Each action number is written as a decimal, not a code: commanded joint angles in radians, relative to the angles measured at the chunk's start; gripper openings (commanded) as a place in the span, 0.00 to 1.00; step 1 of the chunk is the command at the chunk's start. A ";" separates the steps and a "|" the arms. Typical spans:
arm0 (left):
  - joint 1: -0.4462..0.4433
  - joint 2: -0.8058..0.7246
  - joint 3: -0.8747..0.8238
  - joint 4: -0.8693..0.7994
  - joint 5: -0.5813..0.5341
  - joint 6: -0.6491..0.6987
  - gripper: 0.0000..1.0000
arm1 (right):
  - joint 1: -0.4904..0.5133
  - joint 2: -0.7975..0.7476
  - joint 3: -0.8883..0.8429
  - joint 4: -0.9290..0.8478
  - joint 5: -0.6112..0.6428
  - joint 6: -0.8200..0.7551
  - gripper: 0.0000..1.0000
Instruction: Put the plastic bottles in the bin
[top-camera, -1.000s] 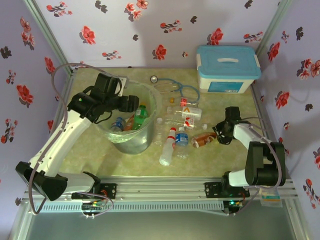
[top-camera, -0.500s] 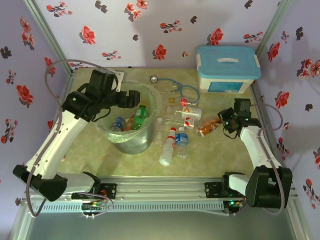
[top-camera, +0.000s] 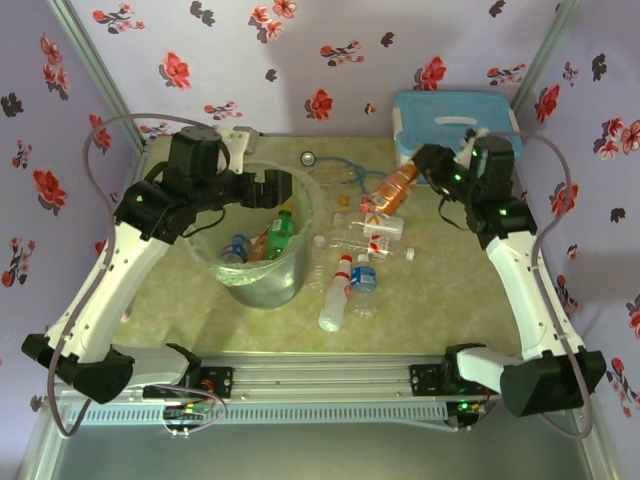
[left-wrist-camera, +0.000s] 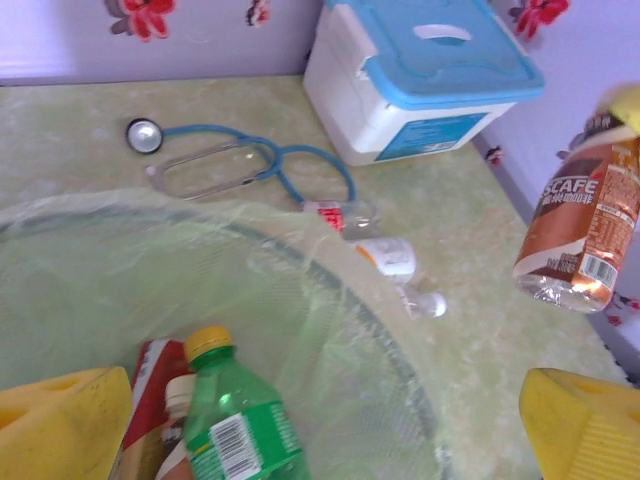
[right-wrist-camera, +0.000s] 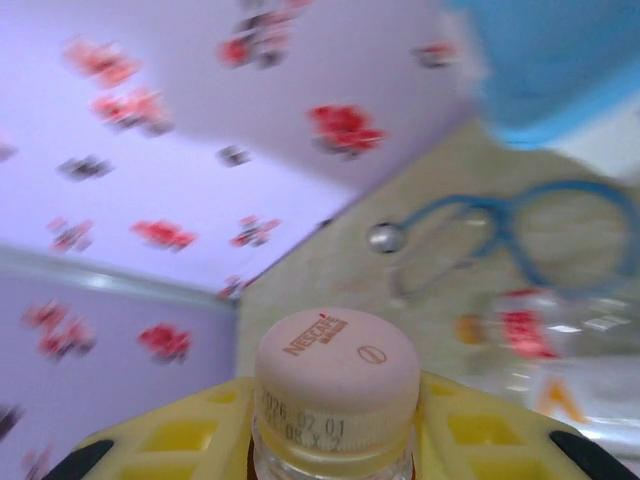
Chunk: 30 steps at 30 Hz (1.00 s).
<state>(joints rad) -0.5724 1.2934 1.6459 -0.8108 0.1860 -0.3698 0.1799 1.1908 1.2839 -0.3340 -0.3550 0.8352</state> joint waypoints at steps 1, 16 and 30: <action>-0.018 0.029 0.052 0.079 0.098 -0.033 1.00 | 0.104 0.046 0.107 0.094 -0.065 -0.096 0.15; -0.056 0.073 -0.003 0.307 0.234 -0.147 1.00 | 0.368 0.251 0.264 0.328 -0.177 -0.084 0.15; -0.060 0.129 -0.007 0.301 0.234 -0.143 0.71 | 0.401 0.288 0.267 0.418 -0.204 -0.061 0.15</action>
<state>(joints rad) -0.6266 1.4246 1.6463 -0.5449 0.4053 -0.5179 0.5732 1.4723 1.5219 0.0177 -0.5331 0.7670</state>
